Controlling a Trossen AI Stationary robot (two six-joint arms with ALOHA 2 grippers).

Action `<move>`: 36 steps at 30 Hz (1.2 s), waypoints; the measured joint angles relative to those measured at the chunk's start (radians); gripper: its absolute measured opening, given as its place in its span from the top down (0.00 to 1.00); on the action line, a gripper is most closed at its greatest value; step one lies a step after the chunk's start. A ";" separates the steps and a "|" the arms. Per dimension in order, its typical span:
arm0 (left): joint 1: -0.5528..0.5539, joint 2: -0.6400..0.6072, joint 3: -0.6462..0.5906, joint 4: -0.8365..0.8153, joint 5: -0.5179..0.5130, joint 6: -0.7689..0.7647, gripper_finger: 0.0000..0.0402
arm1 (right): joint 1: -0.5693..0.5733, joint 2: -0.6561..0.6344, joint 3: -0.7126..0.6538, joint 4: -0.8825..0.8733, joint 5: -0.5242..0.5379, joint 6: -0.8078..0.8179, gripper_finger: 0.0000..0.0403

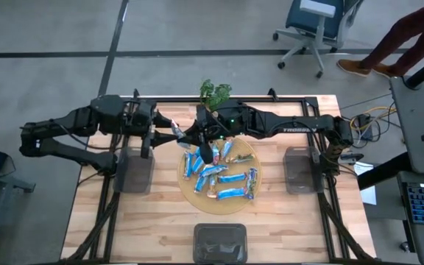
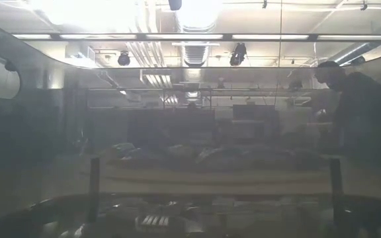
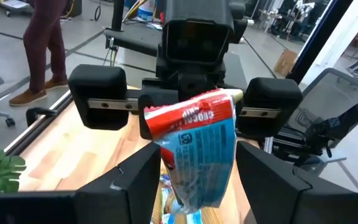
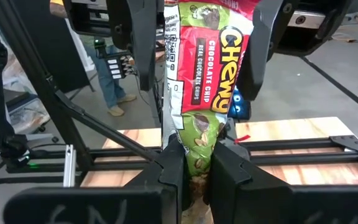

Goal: Pick and place Granola Bars by type
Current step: Put the red granola bar into the top left bin

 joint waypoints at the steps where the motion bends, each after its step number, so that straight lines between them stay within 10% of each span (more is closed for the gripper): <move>1: 0.001 0.002 0.000 0.003 0.000 0.000 0.52 | 0.000 0.000 0.000 0.000 0.000 0.000 0.91; 10: 0.000 0.049 0.000 0.032 0.000 0.024 0.56 | 0.000 0.000 0.000 -0.005 0.000 -0.001 0.91; 22: 0.000 0.029 0.000 0.031 -0.010 0.066 0.95 | 0.000 0.000 0.001 0.003 -0.001 -0.014 0.89; 36: 0.000 -0.087 0.001 -0.299 -0.080 0.040 0.96 | 0.000 -0.011 0.036 -0.139 -0.012 0.031 0.45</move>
